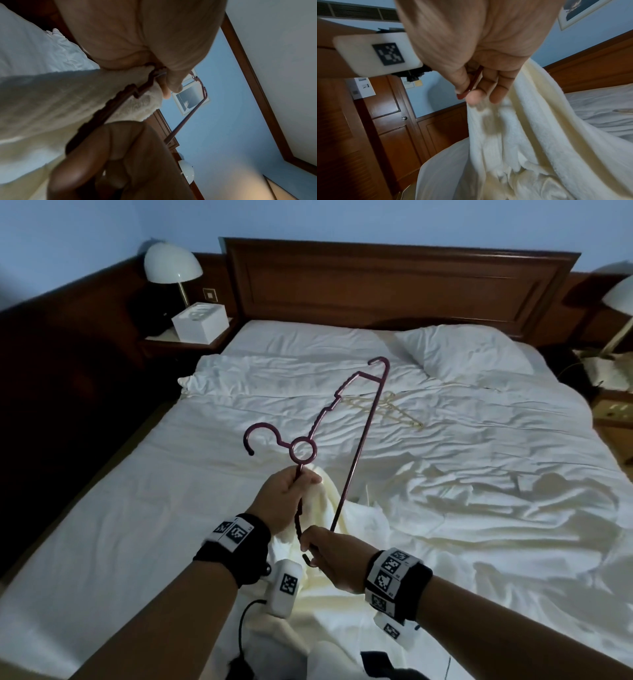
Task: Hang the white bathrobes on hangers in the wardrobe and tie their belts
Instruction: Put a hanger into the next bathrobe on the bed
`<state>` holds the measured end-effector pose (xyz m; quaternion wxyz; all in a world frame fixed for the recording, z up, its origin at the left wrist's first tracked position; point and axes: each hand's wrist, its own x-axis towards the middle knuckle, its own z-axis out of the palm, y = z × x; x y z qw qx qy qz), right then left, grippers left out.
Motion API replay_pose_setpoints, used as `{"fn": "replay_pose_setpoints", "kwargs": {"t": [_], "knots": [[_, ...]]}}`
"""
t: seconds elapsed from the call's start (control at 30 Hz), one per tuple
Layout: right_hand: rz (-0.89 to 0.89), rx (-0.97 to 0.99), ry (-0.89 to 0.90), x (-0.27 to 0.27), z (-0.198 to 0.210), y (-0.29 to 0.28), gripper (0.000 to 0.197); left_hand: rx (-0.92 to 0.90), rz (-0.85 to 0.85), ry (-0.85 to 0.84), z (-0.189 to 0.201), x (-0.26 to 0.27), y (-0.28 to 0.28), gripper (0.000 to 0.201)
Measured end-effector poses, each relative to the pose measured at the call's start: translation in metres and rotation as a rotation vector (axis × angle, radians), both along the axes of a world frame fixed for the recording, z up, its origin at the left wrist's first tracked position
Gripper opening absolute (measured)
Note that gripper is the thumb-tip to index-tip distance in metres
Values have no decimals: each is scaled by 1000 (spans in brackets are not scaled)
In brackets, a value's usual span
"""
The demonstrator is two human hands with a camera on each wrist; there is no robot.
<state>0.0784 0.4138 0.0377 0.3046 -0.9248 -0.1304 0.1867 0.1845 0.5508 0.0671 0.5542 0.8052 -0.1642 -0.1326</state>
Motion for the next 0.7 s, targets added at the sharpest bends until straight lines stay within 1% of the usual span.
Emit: {"fn": "replay_pose_setpoints", "kwargs": {"t": [0.07,0.13,0.17,0.2,0.23,0.27,0.3,0.33,0.37,0.4,0.43,0.47,0.5,0.53,0.57,0.6,0.63,0.7], "knots": [[27,-44,-80,1,0,-4,41,41,14,-72,-2,2,2,27],[-7,-68,-234,4,5,-12,36,91,-5,-164,-6,7,6,25],[-74,-36,-357,7,11,-17,31,120,-26,-188,-8,10,9,23],[-157,7,-517,10,18,-23,28,151,-56,-196,-9,11,11,21],[-240,30,-698,13,27,-29,30,193,-91,-204,-8,9,13,21],[-320,-16,-846,17,34,-34,36,226,-136,-223,-9,8,14,21],[-384,-119,-917,20,41,-39,48,250,-190,-244,-9,5,13,23],[-415,-235,-911,24,47,-44,61,259,-241,-264,-9,2,13,26],[-413,-303,-843,29,50,-49,68,263,-279,-285,-7,-2,11,29],[-374,-290,-764,34,48,-53,66,263,-310,-297,-7,-4,10,29],[-317,-216,-692,38,45,-58,58,262,-331,-294,-6,-5,8,25],[-266,-161,-648,42,40,-63,50,246,-336,-283,-6,-4,6,20],[-239,-153,-630,45,34,-69,47,228,-326,-260,-6,-3,6,22],[-242,-186,-619,45,29,-74,47,192,-276,-203,-6,-2,8,26],[-254,-234,-607,44,25,-79,49,118,-187,-100,-5,1,10,26],[-256,-294,-590,41,22,-83,50,29,-92,5,-5,4,13,21],[-253,-356,-563,37,20,-86,50,-36,-3,83,-6,8,17,22],[-244,-424,-462,31,11,-87,44,-83,105,165,-9,13,25,36]]}}
